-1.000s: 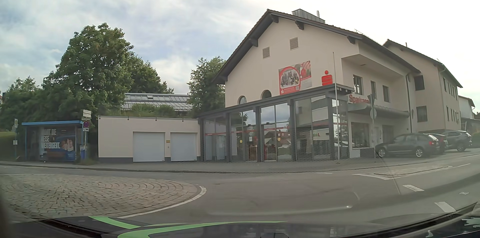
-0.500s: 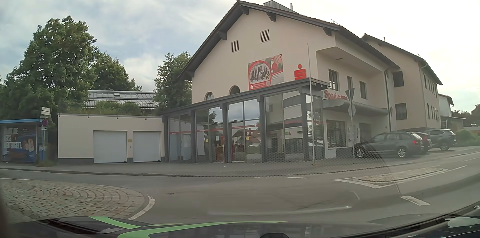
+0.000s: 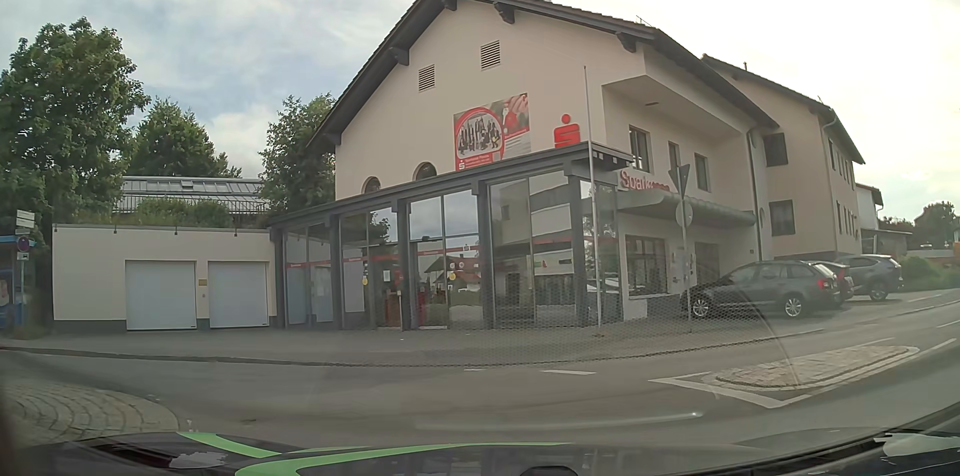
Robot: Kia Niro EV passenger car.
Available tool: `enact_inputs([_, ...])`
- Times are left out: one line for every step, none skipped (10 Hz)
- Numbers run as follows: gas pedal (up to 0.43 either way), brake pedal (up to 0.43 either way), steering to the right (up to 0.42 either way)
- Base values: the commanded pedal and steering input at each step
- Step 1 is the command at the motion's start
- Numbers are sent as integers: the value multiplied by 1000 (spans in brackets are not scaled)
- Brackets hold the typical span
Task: Follow the waypoints while adhering to traffic rules and regulations
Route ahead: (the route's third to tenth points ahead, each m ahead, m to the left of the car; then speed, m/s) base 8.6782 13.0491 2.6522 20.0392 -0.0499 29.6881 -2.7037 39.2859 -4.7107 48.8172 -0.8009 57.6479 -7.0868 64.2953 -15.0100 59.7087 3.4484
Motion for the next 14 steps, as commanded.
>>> enact_inputs([157, 0, -29])
enact_inputs([157, 0, -70])
enact_inputs([130, 0, -105])
enact_inputs([118, 0, -134])
enact_inputs([118, 0, -176])
enact_inputs([118, 0, -220])
enact_inputs([118, 0, -271])
enact_inputs([118, 0, -308])
enact_inputs([118, 0, -349])
enact_inputs([118, 0, -381])
enact_inputs([118, 0, -426])
enact_inputs([118, 0, -469])
enact_inputs([118, 0, -514])
enact_inputs([118, 0, -547])
